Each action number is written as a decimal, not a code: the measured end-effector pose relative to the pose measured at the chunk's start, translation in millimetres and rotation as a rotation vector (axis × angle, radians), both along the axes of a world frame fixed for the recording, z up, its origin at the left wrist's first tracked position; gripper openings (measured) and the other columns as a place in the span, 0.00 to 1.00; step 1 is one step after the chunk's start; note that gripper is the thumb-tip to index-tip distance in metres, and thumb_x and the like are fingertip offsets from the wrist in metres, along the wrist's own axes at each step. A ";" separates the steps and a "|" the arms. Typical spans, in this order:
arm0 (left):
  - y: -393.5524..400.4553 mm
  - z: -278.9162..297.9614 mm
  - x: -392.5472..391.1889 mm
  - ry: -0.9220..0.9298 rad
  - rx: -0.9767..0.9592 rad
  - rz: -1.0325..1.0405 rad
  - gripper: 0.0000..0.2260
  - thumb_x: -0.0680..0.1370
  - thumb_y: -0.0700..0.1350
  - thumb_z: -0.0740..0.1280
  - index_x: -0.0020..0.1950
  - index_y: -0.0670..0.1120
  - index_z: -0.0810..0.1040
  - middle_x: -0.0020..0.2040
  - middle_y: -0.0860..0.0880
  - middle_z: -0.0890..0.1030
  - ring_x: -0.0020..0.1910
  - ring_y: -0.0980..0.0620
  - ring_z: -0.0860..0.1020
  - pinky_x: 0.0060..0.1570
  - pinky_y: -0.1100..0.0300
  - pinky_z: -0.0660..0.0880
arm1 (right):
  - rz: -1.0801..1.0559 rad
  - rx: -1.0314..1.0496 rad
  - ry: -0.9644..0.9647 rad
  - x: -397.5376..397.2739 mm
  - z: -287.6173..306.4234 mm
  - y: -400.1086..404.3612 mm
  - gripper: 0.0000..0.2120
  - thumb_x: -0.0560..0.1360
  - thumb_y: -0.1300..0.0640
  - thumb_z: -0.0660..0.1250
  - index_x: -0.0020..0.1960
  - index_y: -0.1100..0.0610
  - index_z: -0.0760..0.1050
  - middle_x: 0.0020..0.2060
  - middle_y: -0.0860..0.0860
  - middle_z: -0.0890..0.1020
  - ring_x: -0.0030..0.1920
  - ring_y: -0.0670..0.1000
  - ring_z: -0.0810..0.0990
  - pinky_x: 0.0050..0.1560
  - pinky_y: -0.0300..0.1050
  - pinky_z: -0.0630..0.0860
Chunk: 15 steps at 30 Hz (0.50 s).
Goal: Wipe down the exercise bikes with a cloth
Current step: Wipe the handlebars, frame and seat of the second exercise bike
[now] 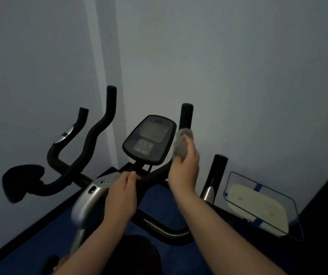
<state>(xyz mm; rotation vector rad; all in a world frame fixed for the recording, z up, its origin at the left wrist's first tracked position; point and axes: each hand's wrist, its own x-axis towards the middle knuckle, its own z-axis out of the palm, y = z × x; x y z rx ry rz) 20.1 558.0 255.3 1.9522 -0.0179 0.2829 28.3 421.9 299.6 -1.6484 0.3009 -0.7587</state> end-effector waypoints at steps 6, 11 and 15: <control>-0.9 -0.4 -0.9 0.005 0.055 -0.009 0.15 0.82 0.50 0.56 0.41 0.51 0.78 0.38 0.53 0.80 0.39 0.59 0.76 0.37 0.60 0.68 | -0.095 0.140 -0.133 30.6 49.2 -39.1 0.21 0.80 0.63 0.55 0.69 0.46 0.67 0.60 0.51 0.75 0.57 0.50 0.77 0.61 0.48 0.75; -0.9 -0.2 -1.5 0.005 0.052 -0.005 0.15 0.82 0.50 0.56 0.40 0.52 0.77 0.38 0.53 0.80 0.38 0.61 0.76 0.37 0.60 0.67 | -0.034 0.127 0.057 22.0 16.7 -19.5 0.21 0.81 0.62 0.54 0.70 0.45 0.67 0.57 0.50 0.78 0.55 0.50 0.78 0.54 0.48 0.76; -5.4 3.0 0.8 0.030 0.118 -0.014 0.16 0.82 0.53 0.55 0.39 0.52 0.75 0.36 0.52 0.79 0.37 0.60 0.76 0.36 0.59 0.66 | 0.047 0.378 0.075 23.8 13.9 -33.4 0.09 0.81 0.55 0.57 0.55 0.55 0.74 0.41 0.53 0.75 0.36 0.50 0.73 0.31 0.39 0.69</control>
